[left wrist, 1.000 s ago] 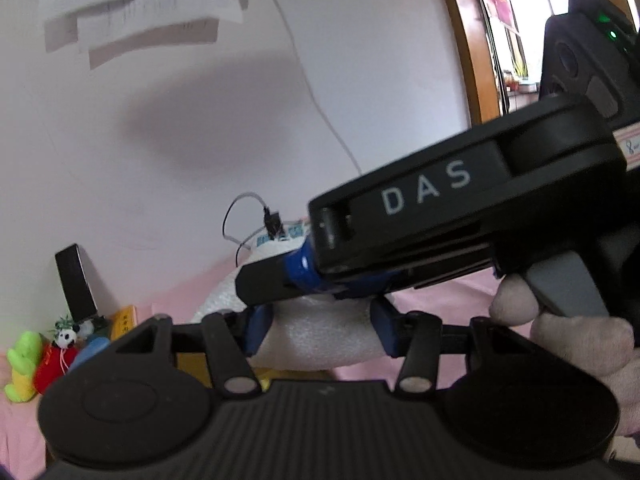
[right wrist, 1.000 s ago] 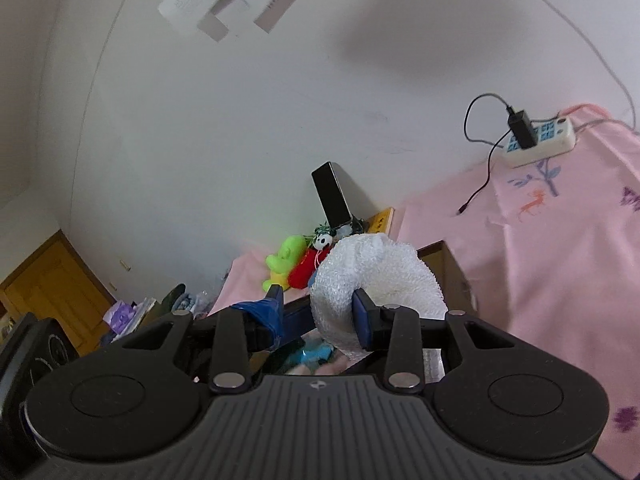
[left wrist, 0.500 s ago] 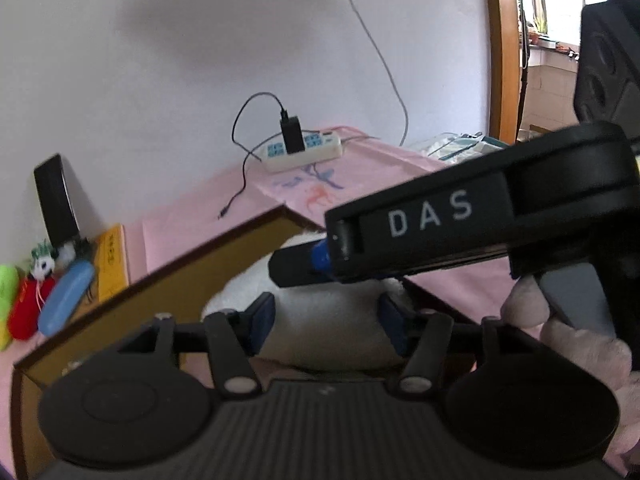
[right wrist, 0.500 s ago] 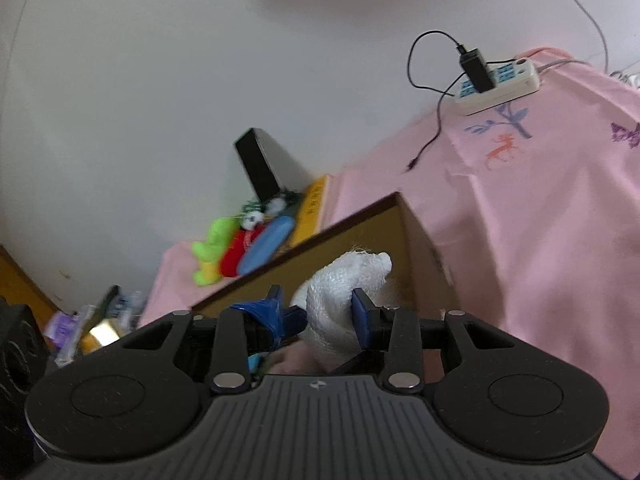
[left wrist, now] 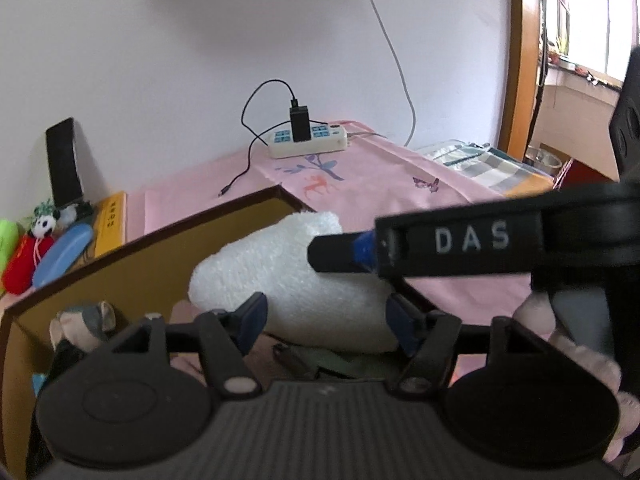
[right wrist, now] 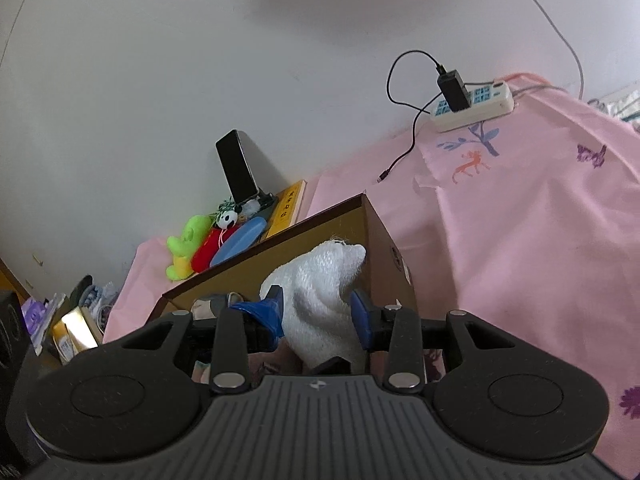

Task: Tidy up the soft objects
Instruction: 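Lower the white item into the box and open the right gripper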

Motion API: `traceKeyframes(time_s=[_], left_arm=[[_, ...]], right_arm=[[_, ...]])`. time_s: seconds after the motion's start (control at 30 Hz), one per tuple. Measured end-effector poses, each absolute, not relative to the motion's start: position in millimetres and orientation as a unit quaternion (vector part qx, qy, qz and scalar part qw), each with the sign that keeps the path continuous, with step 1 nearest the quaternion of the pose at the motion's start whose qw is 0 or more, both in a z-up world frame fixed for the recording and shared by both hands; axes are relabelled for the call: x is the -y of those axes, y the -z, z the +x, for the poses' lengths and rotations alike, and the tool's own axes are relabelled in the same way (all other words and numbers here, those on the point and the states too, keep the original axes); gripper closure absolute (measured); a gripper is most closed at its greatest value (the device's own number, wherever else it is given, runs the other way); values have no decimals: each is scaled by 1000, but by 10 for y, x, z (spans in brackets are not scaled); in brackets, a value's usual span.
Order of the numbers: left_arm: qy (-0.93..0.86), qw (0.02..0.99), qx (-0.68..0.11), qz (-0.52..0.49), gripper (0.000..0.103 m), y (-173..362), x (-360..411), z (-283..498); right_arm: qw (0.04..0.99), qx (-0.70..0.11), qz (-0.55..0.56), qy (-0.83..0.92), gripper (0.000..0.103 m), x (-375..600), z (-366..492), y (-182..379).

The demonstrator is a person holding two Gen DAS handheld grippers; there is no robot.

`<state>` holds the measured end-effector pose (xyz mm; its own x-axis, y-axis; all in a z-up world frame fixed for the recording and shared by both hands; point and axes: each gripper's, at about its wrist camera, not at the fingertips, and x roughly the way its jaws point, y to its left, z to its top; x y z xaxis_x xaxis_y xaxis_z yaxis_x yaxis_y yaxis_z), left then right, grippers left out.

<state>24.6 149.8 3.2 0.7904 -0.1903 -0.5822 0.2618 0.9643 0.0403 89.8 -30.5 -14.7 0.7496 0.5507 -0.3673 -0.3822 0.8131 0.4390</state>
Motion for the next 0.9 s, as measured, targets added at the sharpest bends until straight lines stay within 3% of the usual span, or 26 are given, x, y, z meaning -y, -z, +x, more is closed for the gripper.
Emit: traceKeyframes(time_s=[0.9], left_arm=[[-68,947,-313,14,27,-315,-1265,-562]], right_arm=[[952,-207,94,-206,82,520,131,-89]])
